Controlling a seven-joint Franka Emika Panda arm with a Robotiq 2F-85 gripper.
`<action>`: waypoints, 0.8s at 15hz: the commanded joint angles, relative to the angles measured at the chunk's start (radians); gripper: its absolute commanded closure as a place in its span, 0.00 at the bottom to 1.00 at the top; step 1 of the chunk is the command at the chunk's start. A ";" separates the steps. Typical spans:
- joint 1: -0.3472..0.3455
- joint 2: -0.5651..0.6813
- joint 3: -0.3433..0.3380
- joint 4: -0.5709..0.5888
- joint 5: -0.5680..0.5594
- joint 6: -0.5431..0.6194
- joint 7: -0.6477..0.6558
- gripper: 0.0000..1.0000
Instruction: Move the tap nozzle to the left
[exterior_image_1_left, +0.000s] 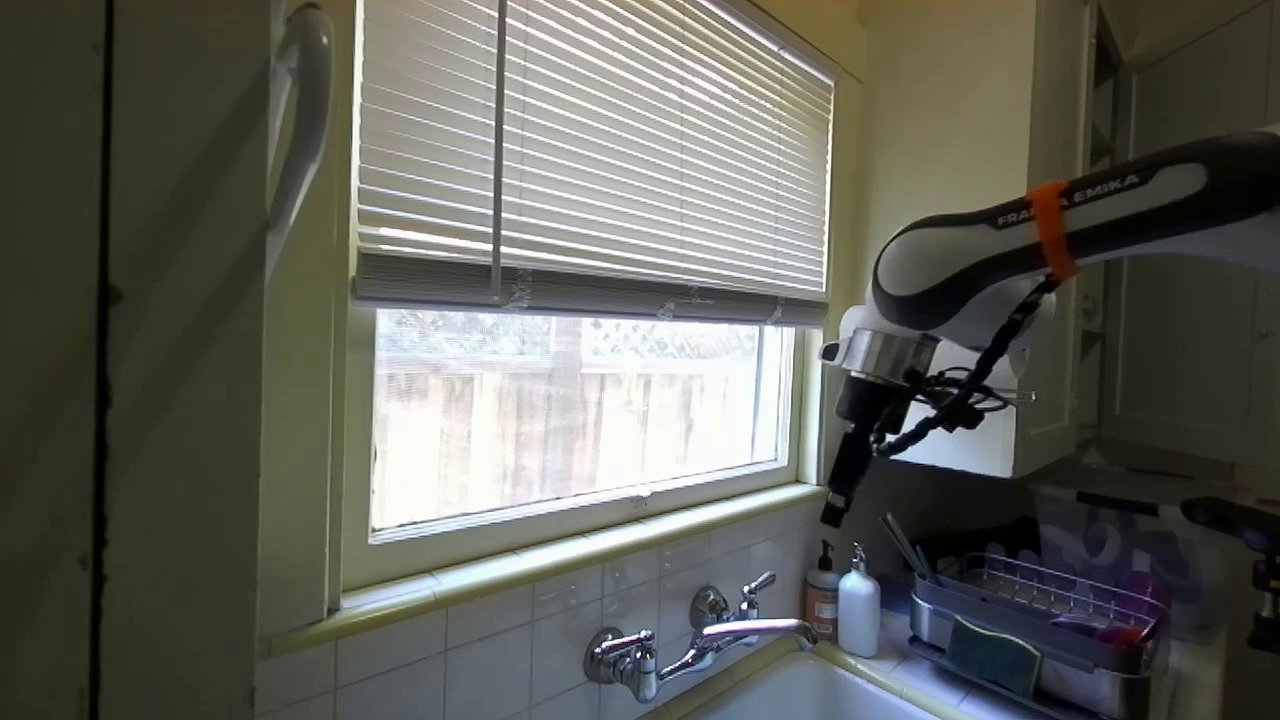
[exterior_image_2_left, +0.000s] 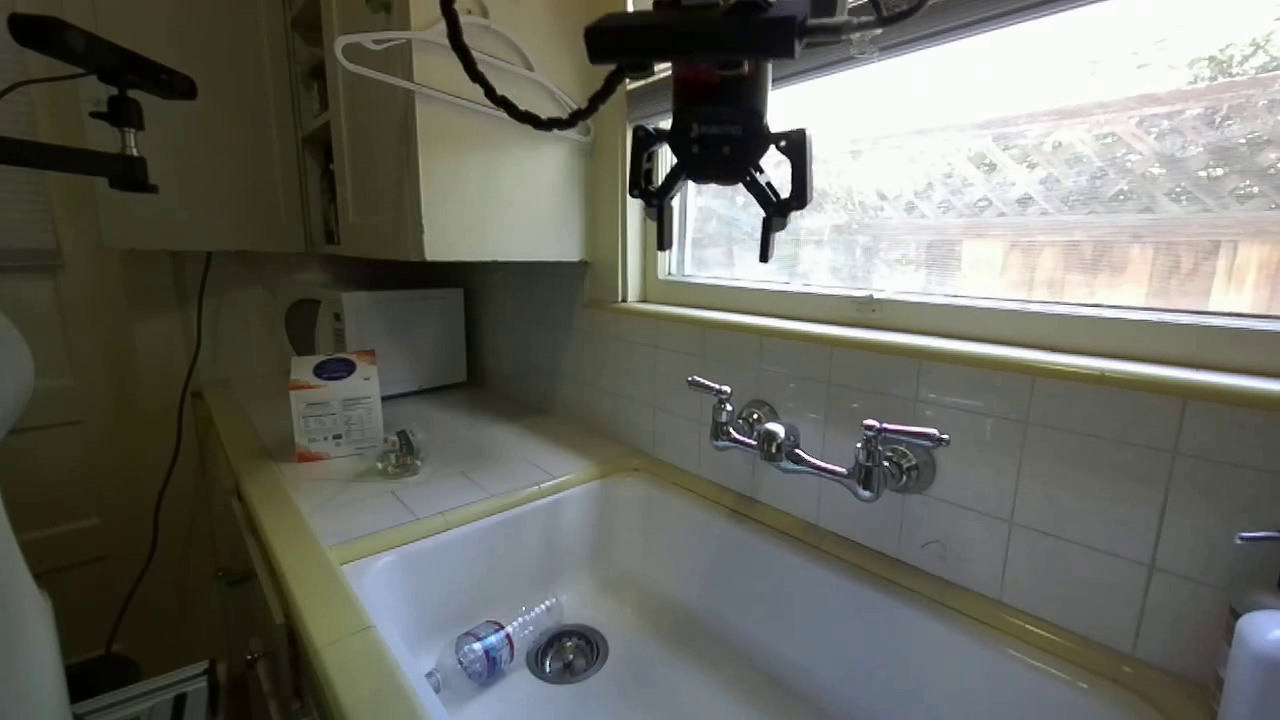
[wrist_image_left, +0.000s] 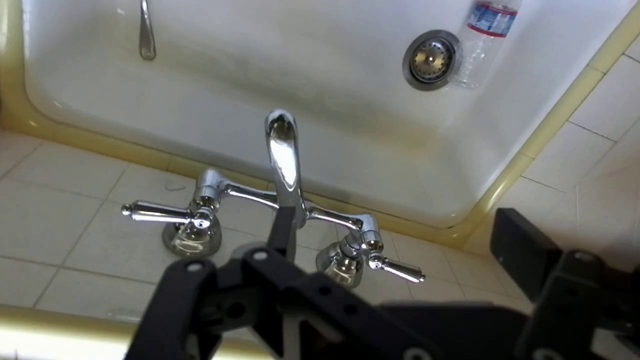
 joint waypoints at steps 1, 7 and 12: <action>-0.010 0.147 0.033 0.057 -0.028 0.082 -0.066 0.00; -0.055 0.293 0.079 0.119 -0.102 0.125 -0.038 0.00; -0.094 0.350 0.096 0.151 -0.160 0.148 0.000 0.34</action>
